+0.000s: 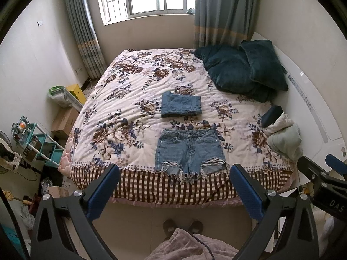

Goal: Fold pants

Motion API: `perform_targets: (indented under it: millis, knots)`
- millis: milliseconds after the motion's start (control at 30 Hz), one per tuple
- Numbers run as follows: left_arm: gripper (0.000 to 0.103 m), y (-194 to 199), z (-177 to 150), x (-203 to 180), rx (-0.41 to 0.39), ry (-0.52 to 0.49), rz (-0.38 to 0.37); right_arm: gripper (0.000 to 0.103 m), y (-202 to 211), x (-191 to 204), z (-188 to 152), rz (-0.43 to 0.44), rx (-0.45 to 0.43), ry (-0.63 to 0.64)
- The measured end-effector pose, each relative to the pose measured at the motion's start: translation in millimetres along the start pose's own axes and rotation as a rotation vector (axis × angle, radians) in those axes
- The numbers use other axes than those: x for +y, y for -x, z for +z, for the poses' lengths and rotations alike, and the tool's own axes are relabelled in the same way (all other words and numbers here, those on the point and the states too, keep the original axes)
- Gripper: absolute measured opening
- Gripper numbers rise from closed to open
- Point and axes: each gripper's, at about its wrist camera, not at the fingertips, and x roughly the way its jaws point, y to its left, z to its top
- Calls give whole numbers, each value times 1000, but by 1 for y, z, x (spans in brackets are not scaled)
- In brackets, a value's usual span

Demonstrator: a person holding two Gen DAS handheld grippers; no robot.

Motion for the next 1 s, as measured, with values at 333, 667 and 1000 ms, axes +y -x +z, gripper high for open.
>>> perform_targets:
  millis: [333,667,1000]
  knots:
    - [103,-76,7,7,-32,-37,120,103,-66,10,-3,-15,40,-85]
    - [103,-184,-17,8,126,-85,85,103,-188,22,-12,-56,139,-134]
    - [103,-278,-12,-19,206,-56,185,103,-332,-24,4,24,292,-147]
